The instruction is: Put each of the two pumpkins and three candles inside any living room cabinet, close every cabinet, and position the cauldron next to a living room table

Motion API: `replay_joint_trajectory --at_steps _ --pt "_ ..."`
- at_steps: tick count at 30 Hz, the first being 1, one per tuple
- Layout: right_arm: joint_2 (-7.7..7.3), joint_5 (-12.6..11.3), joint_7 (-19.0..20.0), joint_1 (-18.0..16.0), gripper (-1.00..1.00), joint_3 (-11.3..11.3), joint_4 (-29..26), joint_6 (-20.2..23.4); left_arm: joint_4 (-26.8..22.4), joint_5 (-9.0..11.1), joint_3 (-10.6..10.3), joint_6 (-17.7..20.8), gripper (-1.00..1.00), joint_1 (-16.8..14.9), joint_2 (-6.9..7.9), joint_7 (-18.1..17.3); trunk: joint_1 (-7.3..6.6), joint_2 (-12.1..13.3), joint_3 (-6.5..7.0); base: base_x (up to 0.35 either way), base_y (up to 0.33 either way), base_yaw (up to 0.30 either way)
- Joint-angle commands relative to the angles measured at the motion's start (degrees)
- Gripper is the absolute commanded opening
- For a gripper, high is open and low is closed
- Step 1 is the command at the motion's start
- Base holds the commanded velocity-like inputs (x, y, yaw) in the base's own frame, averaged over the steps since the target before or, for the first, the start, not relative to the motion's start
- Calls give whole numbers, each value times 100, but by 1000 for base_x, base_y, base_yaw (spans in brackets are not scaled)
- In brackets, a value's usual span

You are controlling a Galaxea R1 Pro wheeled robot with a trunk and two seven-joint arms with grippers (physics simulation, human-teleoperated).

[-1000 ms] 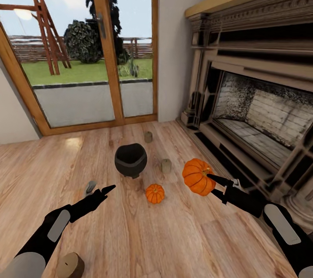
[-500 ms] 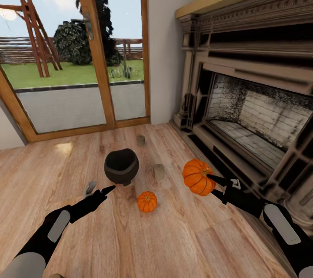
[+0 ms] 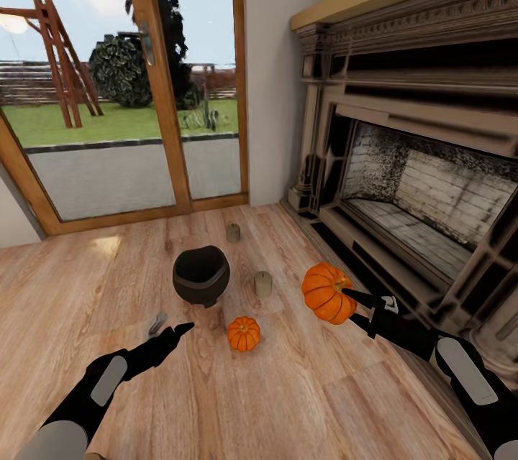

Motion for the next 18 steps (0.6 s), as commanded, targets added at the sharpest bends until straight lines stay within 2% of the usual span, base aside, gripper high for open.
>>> replay_joint_trajectory --at_steps 1,12,18 --pt "0 -3 6 -3 -100 -7 1 31 22 29 20 22 100 -3 -13 -10 -1 -2 -5 0 0 0" --pt "0 -2 8 -3 -100 -7 1 28 16 12 21 -158 100 -3 -24 -113 -1 -2 -5 3 0 0" --pt "0 -2 6 -3 -100 -7 1 28 7 12 16 -182 100 -3 -22 -113 -1 -2 -5 171 18 0"
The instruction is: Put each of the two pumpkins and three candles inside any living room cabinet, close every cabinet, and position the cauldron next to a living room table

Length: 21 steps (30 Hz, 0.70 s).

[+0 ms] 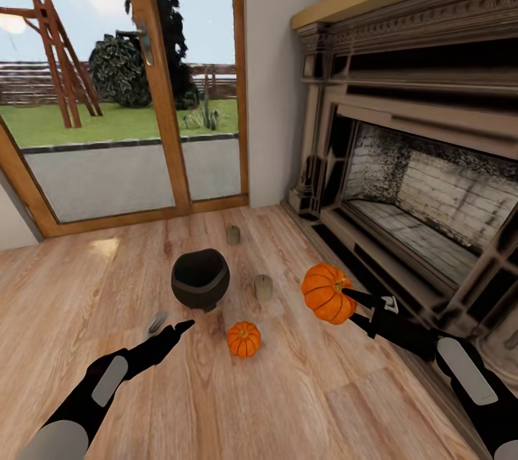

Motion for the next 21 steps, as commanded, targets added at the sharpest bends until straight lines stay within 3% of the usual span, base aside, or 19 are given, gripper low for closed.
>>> replay_joint_trajectory --at_steps 1,14,21 --pt "0 -4 8 -3 -100 -7 1 32 -4 33 19 47 100 -3 -1 -9 0 -2 -5 54 4 0" --pt "7 4 7 -3 -100 -7 -40 33 -21 34 17 47 100 -3 -2 -14 0 -2 -5 144 -26 0" --pt "30 1 -107 -3 -100 5 -192 37 -28 35 22 38 100 -3 -5 -15 0 -2 -5 28 -20 0"
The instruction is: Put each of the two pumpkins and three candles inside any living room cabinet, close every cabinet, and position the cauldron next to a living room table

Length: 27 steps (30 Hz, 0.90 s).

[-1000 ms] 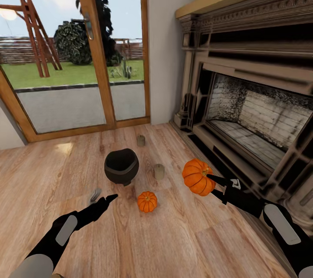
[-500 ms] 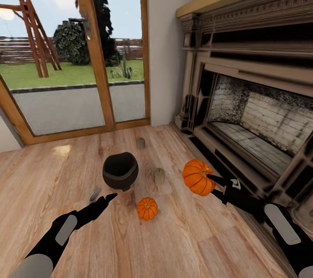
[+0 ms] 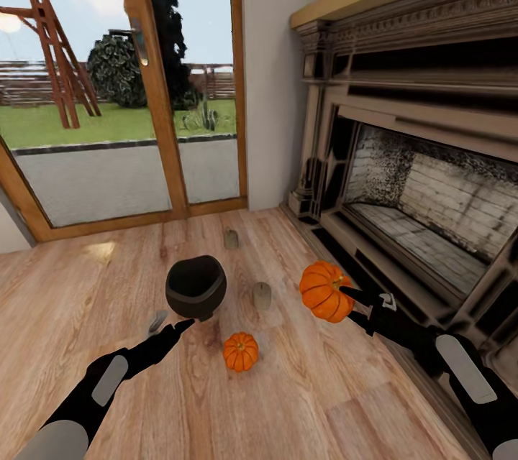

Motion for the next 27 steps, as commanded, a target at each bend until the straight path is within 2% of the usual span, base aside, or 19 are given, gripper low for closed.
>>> replay_joint_trajectory --at_steps 1,2,4,5,6,10,12,14,17,22,27 --pt "23 -9 -23 -7 -100 5 -6 29 -4 32 16 47 100 -3 -4 -8 -1 -2 -5 3 -2 0" --pt "90 -8 -54 -10 -100 17 -10 28 -7 33 17 47 100 -3 -5 -8 -1 -2 -5 2 -1 0" --pt "327 -1 -128 -17 -100 39 -10 24 -9 34 14 49 100 -3 -7 -13 -1 -2 -5 1 0 0" --pt "605 3 -279 -23 -100 55 -19 4 -12 36 15 53 100 -3 -7 -15 -1 -2 -5 0 0 0" --pt "801 5 -449 -55 -100 93 -65 -6 -12 43 15 54 100 -3 -7 -15 -1 -2 -5 0 0 0" --pt "1264 7 -1109 -102 -100 292 -339 -18 -16 58 11 61 100 -3 -1 -64 -1 -2 -5 0 0 0" --pt "1425 1 -1432 -117 -100 340 -563 -18 -13 56 9 63 100 -3 5 -260 -1 -2 -5 0 0 0" --pt "1524 -3 -1722 -130 -100 370 -971 -6 -11 53 5 64 100 -3 13 -516 -1 -2 -5 0 0 0" --pt "1561 -42 -1993 -134 -100 366 -1170 -1 -6 52 6 66 100 -3 18 -636 -1 -2 -5 0 0 0" --pt "1572 -27 -2071 -135 -100 360 -1217 -10 -1 52 2 71 100 -3 19 -667 -1 -2 -5 0 -38 0" --pt "1571 -26 -2075 -136 -100 351 -1246 -16 18 52 7 67 100 -3 5 -667 -1 -2 -5 21 -204 0"
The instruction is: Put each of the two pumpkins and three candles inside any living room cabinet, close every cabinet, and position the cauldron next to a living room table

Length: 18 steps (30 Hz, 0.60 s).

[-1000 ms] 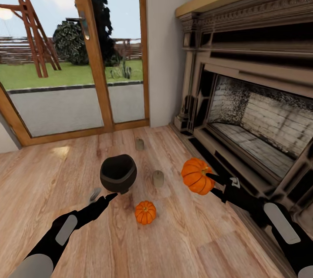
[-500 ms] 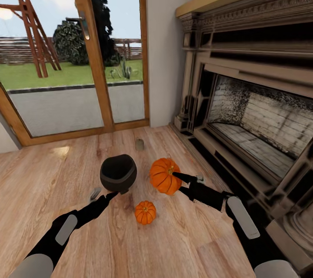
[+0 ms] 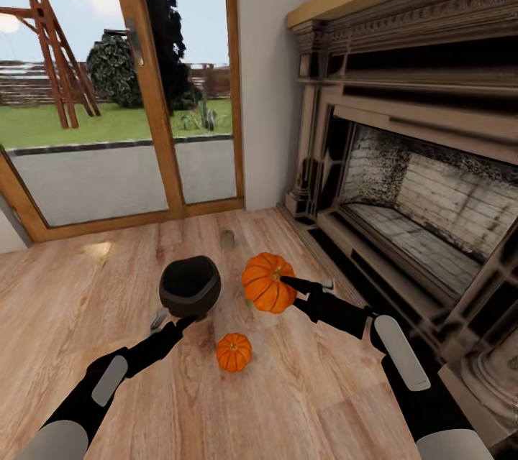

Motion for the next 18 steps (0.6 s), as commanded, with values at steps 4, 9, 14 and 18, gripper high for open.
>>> replay_joint_trajectory --at_steps 4,9,14,18 --pt "-3 22 37 -3 -100 -4 8 7 4 28 16 46 100 -3 -3 -1 -1 -2 -5 107 -84 0" --pt "-4 22 44 -3 -100 -8 21 5 5 35 18 52 100 -3 0 -3 -1 -2 -5 158 -12 0" --pt "-4 26 50 -3 -100 -14 15 -41 17 33 18 53 100 -3 3 -9 -1 -2 -5 99 25 0" --pt "-4 27 44 -3 -100 -15 16 -149 21 34 18 53 100 -3 3 -8 -1 -2 -5 217 96 0"
